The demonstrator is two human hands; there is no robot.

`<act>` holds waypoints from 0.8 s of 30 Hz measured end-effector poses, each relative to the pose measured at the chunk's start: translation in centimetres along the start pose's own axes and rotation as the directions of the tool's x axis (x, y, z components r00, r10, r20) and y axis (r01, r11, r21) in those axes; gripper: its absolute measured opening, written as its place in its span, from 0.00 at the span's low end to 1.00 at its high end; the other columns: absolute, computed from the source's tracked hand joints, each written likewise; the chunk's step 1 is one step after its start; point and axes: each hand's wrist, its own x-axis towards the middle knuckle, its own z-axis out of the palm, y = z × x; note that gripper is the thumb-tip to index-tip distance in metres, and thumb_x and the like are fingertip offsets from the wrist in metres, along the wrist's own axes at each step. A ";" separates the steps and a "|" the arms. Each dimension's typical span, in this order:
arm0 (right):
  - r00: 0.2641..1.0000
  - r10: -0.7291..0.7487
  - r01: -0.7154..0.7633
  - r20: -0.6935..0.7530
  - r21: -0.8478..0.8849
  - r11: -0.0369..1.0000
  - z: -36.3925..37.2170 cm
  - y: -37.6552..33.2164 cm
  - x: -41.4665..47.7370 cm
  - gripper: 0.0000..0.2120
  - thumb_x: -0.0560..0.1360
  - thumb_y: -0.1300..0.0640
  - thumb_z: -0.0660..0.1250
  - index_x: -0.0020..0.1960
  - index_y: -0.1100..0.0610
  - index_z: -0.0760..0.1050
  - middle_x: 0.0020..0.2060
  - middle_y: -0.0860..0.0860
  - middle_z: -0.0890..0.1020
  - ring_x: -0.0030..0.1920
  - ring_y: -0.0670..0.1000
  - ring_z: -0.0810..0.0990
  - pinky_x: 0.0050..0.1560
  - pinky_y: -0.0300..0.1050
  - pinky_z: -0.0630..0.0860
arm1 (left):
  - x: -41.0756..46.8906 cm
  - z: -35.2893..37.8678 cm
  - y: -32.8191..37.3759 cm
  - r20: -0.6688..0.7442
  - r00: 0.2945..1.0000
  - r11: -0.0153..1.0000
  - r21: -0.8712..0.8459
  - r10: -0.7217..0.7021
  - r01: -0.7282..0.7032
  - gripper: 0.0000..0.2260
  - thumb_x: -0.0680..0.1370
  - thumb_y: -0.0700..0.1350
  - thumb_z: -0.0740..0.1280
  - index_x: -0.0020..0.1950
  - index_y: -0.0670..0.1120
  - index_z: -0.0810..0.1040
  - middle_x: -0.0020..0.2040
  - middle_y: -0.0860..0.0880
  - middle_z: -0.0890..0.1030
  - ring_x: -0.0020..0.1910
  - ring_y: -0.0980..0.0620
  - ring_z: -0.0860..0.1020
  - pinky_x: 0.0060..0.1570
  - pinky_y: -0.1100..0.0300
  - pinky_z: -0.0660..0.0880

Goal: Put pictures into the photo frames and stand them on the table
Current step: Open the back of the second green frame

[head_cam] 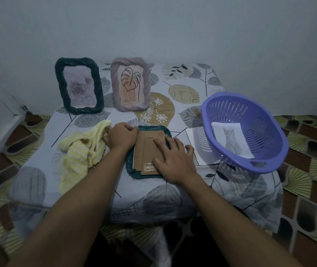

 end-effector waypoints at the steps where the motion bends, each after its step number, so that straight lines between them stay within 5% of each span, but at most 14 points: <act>1: 1.000 0.001 -0.001 0.000 0.002 1.000 0.0 0.0 0.0 0.33 0.71 0.35 0.45 0.76 0.39 0.54 0.78 0.51 0.58 0.77 0.56 0.54 0.70 0.64 0.51 | -0.5 0.1 0.0 -0.007 1.000 0.999 0.026 0.028 -0.028 0.10 0.75 0.57 0.67 0.47 0.53 0.82 0.50 0.51 0.83 0.63 0.44 0.74 0.65 0.48 0.63; 5: 1.000 0.004 -0.004 -0.003 -0.003 1.000 -0.1 -0.1 -0.1 0.34 0.70 0.34 0.44 0.75 0.38 0.54 0.78 0.50 0.59 0.77 0.55 0.55 0.70 0.64 0.51 | -3.0 0.1 -1.2 0.066 0.973 0.962 0.149 0.223 -0.230 0.21 0.79 0.56 0.62 0.69 0.48 0.73 0.65 0.43 0.74 0.68 0.40 0.66 0.65 0.46 0.62; 9: 1.000 0.012 -0.012 0.015 0.001 1.000 -0.2 -0.2 -0.1 0.34 0.69 0.34 0.43 0.75 0.38 0.54 0.78 0.50 0.58 0.78 0.55 0.54 0.71 0.64 0.50 | -4.5 -0.2 -3.9 0.175 0.894 0.895 0.103 0.413 -0.434 0.27 0.77 0.60 0.52 0.70 0.46 0.67 0.63 0.43 0.76 0.63 0.40 0.73 0.63 0.44 0.69; 14: 0.998 0.025 -0.025 0.055 -0.003 1.000 -0.4 -0.2 0.1 0.32 0.72 0.34 0.45 0.76 0.37 0.53 0.79 0.50 0.56 0.78 0.54 0.52 0.72 0.64 0.48 | -6.0 -0.7 -4.7 0.271 0.865 0.868 0.153 0.423 -0.473 0.39 0.75 0.69 0.49 0.80 0.46 0.54 0.77 0.45 0.65 0.75 0.44 0.62 0.75 0.42 0.54; 24: 0.977 0.190 -0.209 0.093 0.282 0.937 -2.0 -0.6 1.6 0.26 0.71 0.41 0.60 0.70 0.34 0.66 0.71 0.45 0.66 0.73 0.50 0.59 0.67 0.53 0.51 | -6.3 -0.3 -4.9 0.193 0.876 0.858 0.193 0.443 -0.477 0.39 0.75 0.70 0.49 0.78 0.47 0.60 0.75 0.46 0.68 0.76 0.45 0.62 0.75 0.44 0.54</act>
